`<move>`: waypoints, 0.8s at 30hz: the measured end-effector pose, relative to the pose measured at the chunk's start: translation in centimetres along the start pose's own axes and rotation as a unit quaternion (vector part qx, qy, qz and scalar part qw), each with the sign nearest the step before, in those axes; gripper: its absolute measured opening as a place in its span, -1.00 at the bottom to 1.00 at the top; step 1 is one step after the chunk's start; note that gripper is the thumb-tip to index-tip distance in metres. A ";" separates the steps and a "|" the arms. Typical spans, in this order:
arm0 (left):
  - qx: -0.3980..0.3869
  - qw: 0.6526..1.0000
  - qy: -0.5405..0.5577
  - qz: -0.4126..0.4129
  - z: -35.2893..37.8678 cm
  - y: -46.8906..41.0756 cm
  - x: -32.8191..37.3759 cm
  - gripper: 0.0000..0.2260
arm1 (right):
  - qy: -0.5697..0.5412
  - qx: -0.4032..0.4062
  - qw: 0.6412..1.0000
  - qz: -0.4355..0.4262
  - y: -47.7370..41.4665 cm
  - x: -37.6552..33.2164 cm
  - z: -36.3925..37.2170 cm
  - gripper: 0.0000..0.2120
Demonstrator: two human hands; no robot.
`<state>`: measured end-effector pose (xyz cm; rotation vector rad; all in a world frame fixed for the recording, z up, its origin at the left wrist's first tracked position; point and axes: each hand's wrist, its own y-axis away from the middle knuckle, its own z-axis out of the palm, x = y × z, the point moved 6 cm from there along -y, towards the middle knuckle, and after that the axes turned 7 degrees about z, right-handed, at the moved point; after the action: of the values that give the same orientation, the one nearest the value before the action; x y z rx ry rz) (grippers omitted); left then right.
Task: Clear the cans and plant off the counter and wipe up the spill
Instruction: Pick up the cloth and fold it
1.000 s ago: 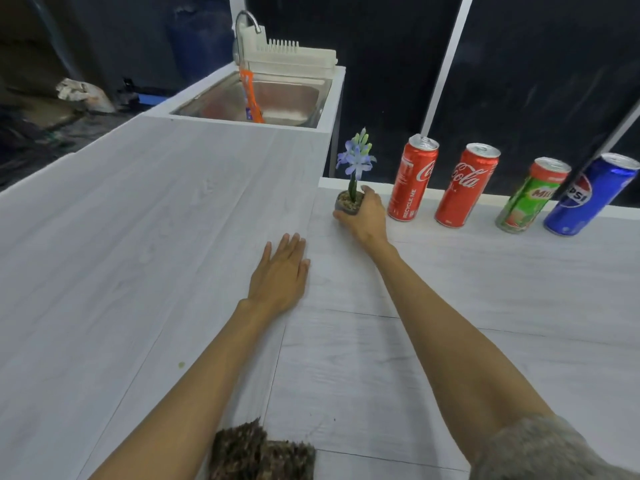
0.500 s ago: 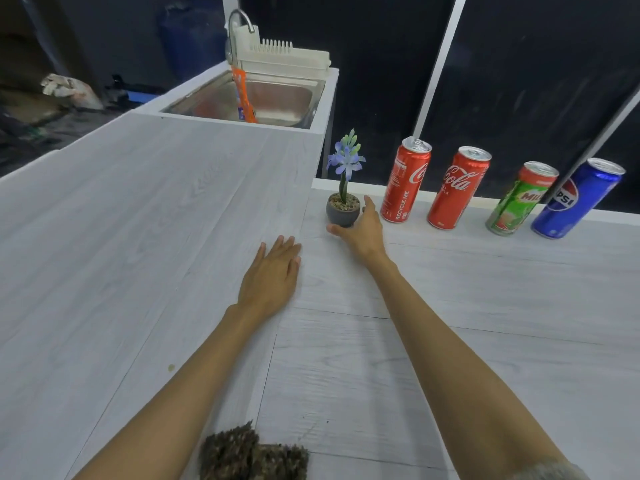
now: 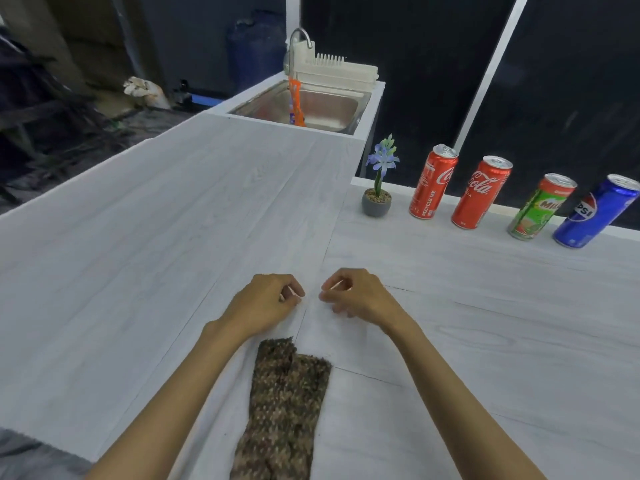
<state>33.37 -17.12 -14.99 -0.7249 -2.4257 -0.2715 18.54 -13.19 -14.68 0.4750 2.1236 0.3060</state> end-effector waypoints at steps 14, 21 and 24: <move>-0.051 0.979 -0.048 -0.190 0.7 8.9 1.1 -0.67 | 0.207 -0.090 0.973 -0.056 7.6 0.5 5.9 -0.71; 0.137 0.954 0.179 -0.196 -1.8 14.5 2.2 -0.81 | 0.085 -0.093 0.983 -0.135 12.6 -1.5 4.8 -0.48; 0.230 0.918 0.240 -0.215 -3.5 17.7 2.9 -0.83 | 0.065 -0.178 0.965 -0.183 15.6 -3.0 7.9 -0.32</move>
<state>42.91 -2.35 -9.97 0.0909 -2.0262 -0.0309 30.00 -0.24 -10.80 -0.1516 2.1688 0.5023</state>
